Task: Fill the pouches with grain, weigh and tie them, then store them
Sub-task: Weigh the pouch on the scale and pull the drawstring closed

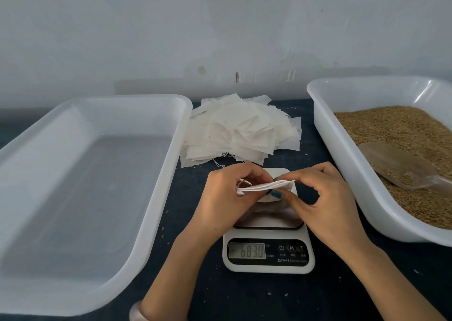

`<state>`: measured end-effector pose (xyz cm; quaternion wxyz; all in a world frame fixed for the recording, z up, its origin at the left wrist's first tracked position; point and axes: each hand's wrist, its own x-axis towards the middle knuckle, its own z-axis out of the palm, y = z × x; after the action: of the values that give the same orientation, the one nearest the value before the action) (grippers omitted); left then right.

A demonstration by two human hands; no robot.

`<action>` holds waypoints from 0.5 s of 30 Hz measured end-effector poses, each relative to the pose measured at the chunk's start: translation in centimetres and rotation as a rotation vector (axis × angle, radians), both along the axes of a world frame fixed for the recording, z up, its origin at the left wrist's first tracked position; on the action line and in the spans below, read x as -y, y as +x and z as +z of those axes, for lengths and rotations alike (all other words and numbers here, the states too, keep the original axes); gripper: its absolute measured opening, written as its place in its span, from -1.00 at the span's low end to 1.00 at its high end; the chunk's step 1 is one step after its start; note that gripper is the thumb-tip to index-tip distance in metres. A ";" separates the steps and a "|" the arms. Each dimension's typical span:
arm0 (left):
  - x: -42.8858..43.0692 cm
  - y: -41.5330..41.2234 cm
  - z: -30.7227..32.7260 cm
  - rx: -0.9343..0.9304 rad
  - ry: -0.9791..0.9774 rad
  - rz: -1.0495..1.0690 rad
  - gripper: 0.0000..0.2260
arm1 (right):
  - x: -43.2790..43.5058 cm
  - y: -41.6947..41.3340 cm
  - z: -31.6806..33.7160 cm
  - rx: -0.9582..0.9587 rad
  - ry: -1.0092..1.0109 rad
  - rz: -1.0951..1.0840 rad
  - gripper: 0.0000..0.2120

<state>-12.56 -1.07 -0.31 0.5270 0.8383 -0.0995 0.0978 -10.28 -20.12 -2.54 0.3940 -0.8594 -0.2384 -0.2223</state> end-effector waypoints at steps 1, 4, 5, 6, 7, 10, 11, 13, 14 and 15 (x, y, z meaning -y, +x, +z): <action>0.0 0.0 0.0 0.001 0.000 -0.001 -0.86 | 0.1 0.0 0.0 0.004 0.003 0.003 -0.72; 0.0 0.0 0.0 0.016 0.011 -0.005 -0.86 | 0.2 0.1 -0.1 0.006 0.004 0.005 -0.77; 0.0 -0.1 0.1 0.022 0.016 -0.006 -0.86 | 0.2 0.1 -0.1 0.009 -0.001 0.003 -0.77; 0.0 0.0 0.1 0.027 0.020 -0.007 -0.86 | 0.2 0.2 -0.1 0.011 -0.006 0.001 -0.77; 0.0 0.0 0.0 0.030 0.022 -0.008 -0.86 | 0.2 0.2 -0.1 0.014 -0.010 -0.001 -0.77; 0.0 0.0 0.0 0.041 0.032 -0.005 -0.86 | 0.2 0.1 -0.1 0.015 -0.017 -0.003 -0.76; 0.0 0.0 -0.1 0.046 0.034 -0.005 -0.86 | 0.2 0.1 -0.1 0.015 -0.022 -0.006 -0.76; 0.0 0.1 -0.2 0.071 0.050 -0.003 -0.86 | 0.2 0.0 0.0 0.013 -0.036 -0.012 -0.77; 0.0 0.1 -0.2 0.094 0.073 0.000 -0.87 | 0.2 0.0 0.0 0.009 -0.045 -0.015 -0.79; 0.0 0.1 -0.3 0.116 0.102 0.004 -0.88 | 0.3 0.0 0.0 0.002 -0.058 -0.017 -0.82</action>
<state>-12.45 -1.11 -0.61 0.4769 0.8572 -0.1332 0.1419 -10.27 -20.40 -2.55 0.3667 -0.8723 -0.2377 -0.2194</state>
